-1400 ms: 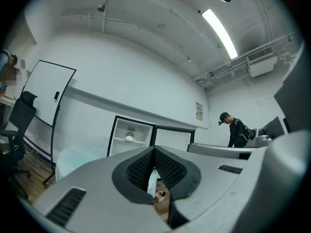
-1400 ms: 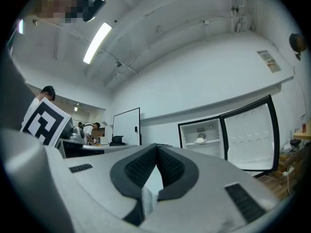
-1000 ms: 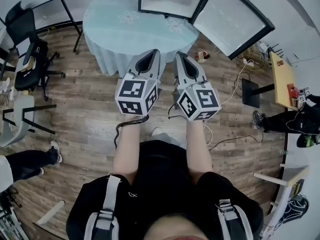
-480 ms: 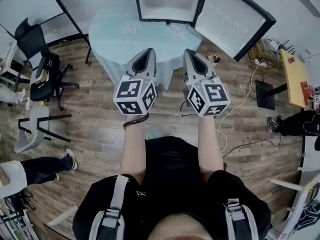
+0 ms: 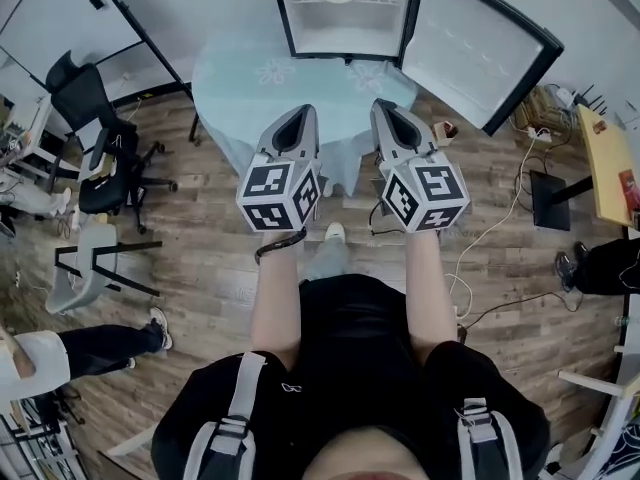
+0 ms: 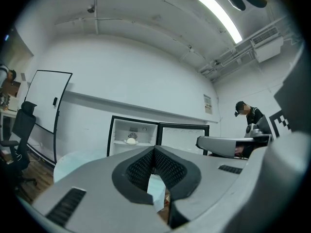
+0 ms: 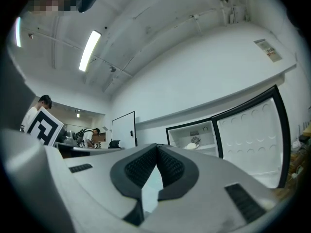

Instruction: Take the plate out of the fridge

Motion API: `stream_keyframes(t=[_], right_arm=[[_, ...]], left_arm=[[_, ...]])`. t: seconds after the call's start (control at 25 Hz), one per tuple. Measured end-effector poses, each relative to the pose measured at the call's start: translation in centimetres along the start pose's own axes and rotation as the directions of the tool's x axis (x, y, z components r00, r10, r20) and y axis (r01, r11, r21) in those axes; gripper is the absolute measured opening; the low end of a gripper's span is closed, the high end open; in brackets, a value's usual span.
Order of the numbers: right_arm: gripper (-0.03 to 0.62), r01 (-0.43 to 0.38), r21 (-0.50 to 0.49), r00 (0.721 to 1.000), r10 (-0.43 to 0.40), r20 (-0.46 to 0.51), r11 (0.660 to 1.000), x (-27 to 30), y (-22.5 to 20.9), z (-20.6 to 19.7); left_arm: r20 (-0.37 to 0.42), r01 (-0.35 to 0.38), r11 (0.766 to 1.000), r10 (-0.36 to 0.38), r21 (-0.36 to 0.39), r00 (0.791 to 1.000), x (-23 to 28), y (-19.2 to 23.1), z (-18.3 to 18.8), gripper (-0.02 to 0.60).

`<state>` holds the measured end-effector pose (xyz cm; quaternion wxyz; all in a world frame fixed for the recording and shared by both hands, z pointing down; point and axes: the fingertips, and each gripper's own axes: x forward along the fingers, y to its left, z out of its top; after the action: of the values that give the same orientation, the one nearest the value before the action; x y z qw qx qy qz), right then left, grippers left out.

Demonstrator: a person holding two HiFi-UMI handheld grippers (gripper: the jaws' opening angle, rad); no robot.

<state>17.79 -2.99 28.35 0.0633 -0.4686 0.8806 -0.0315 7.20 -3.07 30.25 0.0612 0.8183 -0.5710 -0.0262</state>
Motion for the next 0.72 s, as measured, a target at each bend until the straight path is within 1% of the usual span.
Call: stream_keyframes(t=[0.08,0.2,0.36,0.48,0.56,0.64,0.72], right_arm=[[0.0,-0.022,0.01,1.0,0.022,0.015,1.0,0.7,0.1,0.8],[0.0,-0.028,-0.024,0.999,0.029,0.03,0.999,2.1,-0.5,2.0],[0.0,-0.043,-0.031,0.999,0.043,0.006,0.999,4.0,-1.4,1.5],[0.0,-0.075,-0.032,0.997,0.076,0.033,0.997,6.0,-1.4,1.8],[0.0,-0.11,-0.037,0.993,0.112,0.042,0.993,7.5,-1.2,2.1],[0.0,-0.147,-0.048,0.988,0.149,0.044,0.988,8.8,-0.9,2.5],[0.0,-0.176,-0.022,0.982,0.177,0.061,0.984,9.9,-0.5,2.8]], left_arm=[[0.015,-0.005,1.0,0.005,-0.02,1.0,0.8,0.7,0.4,0.002],[0.025,0.013,0.999,-0.012,-0.036,1.0,2.8,0.9,0.6,0.002],[0.038,0.046,0.998,-0.044,-0.051,0.998,5.6,0.4,0.5,0.002],[0.036,0.062,0.998,-0.061,-0.025,0.997,7.4,0.8,0.6,0.002],[0.061,0.054,0.998,-0.052,-0.02,0.997,8.1,1.6,1.7,0.002],[0.103,0.036,0.999,-0.031,-0.041,0.994,8.4,2.7,3.3,0.002],[0.122,0.019,0.999,-0.014,-0.043,0.992,8.3,3.7,4.4,0.002]])
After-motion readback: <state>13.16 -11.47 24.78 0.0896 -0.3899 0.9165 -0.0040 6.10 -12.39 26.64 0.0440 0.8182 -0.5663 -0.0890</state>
